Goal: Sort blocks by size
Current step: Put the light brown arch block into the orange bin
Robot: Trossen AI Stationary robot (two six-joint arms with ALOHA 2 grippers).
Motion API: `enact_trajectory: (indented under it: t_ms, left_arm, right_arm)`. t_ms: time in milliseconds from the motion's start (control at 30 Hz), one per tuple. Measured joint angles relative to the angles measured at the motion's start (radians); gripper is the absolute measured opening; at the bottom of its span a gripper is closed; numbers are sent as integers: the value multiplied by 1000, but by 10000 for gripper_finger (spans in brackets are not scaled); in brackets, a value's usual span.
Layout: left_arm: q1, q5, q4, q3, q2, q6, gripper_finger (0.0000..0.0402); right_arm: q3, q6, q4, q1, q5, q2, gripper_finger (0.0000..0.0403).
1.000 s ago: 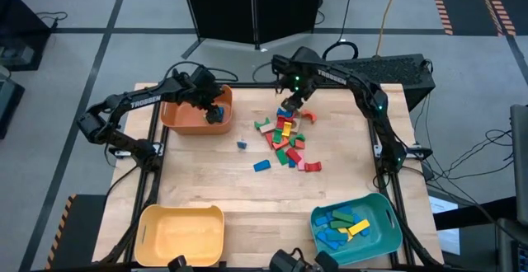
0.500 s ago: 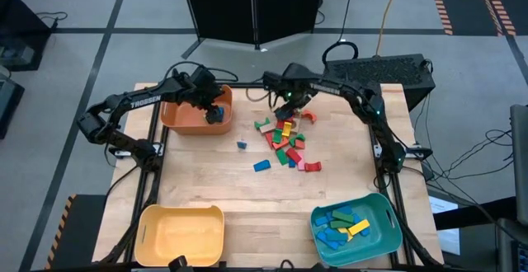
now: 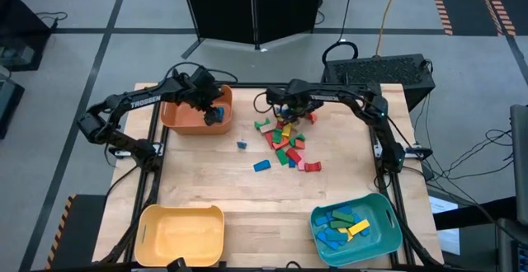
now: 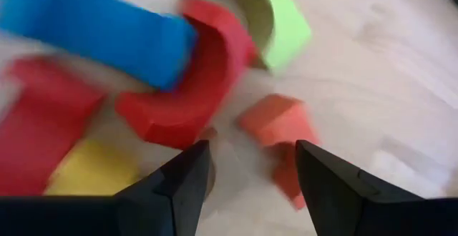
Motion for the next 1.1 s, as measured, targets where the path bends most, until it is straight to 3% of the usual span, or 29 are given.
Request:
enact_trajectory:
  t_ms: [233, 533, 1100]
  left_arm:
    - [-7, 1, 4, 0, 0, 1, 247]
    - [-8, 1, 22, 0, 0, 3, 247]
    - [-8, 1, 31, 0, 0, 5, 247]
  right_arm:
    - [-125, 162, 135, -2, 64, -115, 196]
    - [-297, 316, 315, 8, 58, -186, 196]
    - [-336, 318, 357, 103, 53, -171, 192]
